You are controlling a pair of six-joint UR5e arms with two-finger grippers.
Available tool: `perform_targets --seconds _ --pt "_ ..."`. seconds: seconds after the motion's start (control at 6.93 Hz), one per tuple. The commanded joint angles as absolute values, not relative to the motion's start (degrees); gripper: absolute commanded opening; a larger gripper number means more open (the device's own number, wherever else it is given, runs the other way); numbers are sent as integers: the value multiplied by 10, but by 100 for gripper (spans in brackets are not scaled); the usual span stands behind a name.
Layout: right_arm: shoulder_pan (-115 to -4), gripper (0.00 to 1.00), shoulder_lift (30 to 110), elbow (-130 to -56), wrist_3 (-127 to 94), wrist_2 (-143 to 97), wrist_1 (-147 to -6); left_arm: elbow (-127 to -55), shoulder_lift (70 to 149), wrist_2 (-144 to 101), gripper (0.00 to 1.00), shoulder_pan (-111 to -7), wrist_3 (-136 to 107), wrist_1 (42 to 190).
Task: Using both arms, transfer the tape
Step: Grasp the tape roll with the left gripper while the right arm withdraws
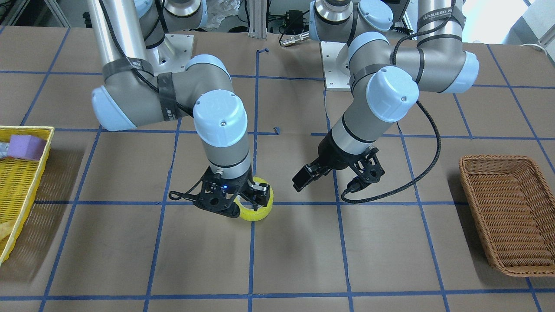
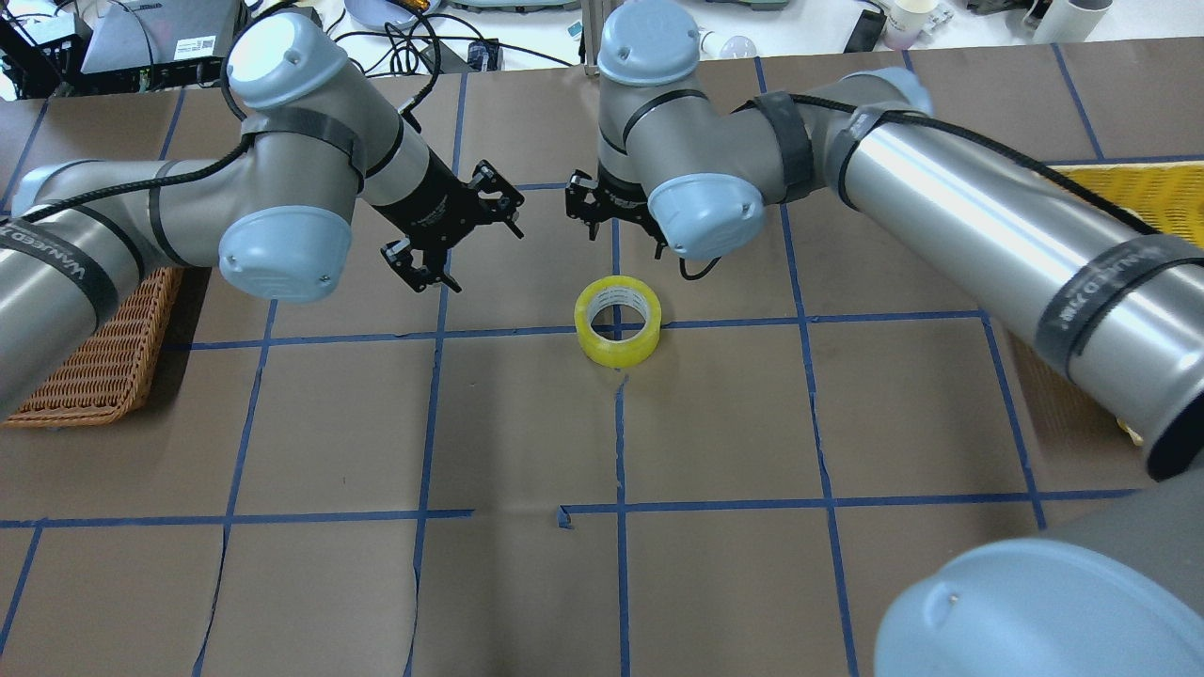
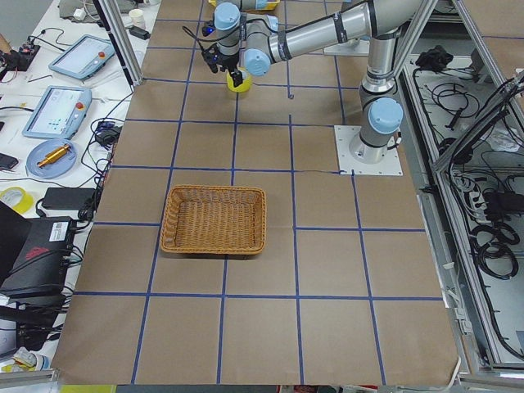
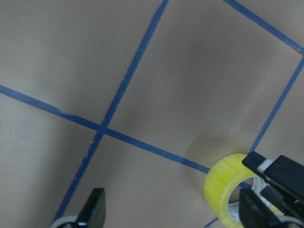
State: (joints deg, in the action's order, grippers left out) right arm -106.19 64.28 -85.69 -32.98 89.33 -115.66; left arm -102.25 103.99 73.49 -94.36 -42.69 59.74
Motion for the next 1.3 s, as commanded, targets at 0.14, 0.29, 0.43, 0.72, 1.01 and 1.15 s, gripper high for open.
perform_targets --seconds 0.14,0.29,0.43,0.72,1.01,1.15 --pt "-972 100 750 -860 -124 919 -1016 -1045 1080 722 100 -993 -533 524" --pt "-964 100 787 -860 -106 920 -934 -1045 1098 739 100 -1012 -540 524" --pt "-962 100 815 -860 -29 921 -882 -1043 1120 753 100 -1029 -545 520" --pt "-964 100 816 -865 11 921 -887 -1040 1163 751 100 -1053 -609 488" --pt "-919 100 816 -866 18 912 -885 -1038 1186 751 8 -1058 -608 479" --pt "-893 100 817 -865 12 910 -886 -1037 1187 751 0 -1058 -608 479"
